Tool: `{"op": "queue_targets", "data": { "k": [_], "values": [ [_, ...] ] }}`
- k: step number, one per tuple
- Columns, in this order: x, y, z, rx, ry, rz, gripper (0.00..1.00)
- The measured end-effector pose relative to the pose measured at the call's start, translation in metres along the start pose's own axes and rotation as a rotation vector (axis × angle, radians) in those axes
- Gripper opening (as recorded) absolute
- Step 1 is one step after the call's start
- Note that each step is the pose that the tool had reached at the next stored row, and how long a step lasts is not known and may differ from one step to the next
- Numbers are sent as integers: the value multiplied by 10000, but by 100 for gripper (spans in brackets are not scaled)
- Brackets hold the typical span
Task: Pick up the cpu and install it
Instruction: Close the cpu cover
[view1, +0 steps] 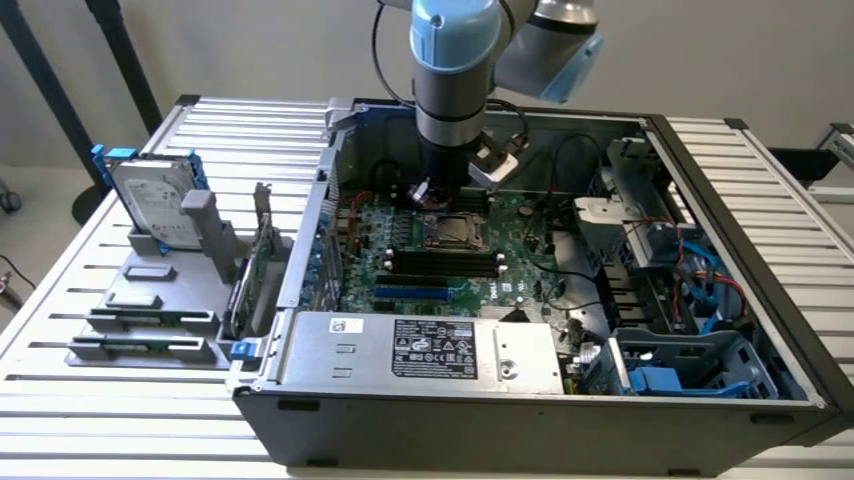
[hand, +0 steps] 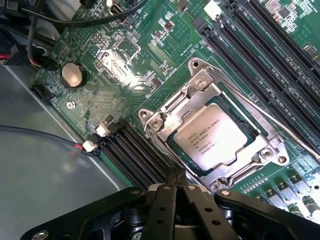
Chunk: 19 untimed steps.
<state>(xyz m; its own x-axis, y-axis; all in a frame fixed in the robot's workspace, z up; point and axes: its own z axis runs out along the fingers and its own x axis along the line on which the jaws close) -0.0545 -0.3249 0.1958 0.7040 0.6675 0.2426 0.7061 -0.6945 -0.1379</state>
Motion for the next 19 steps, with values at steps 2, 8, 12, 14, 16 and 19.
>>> {"op": "queue_targets", "data": {
  "k": [2, 8, 12, 14, 16, 19],
  "values": [
    [14, 14, 3, -2, -1, 0, 11],
    [61, 63, 10, -5, -5, 0, 11],
    [93, 95, 15, -6, -6, -1, 11],
    [109, 111, 18, -8, -6, 0, 11],
    [125, 127, 21, -7, -5, -1, 11],
    [146, 149, 23, -6, -13, 0, 11]
  ]
}}
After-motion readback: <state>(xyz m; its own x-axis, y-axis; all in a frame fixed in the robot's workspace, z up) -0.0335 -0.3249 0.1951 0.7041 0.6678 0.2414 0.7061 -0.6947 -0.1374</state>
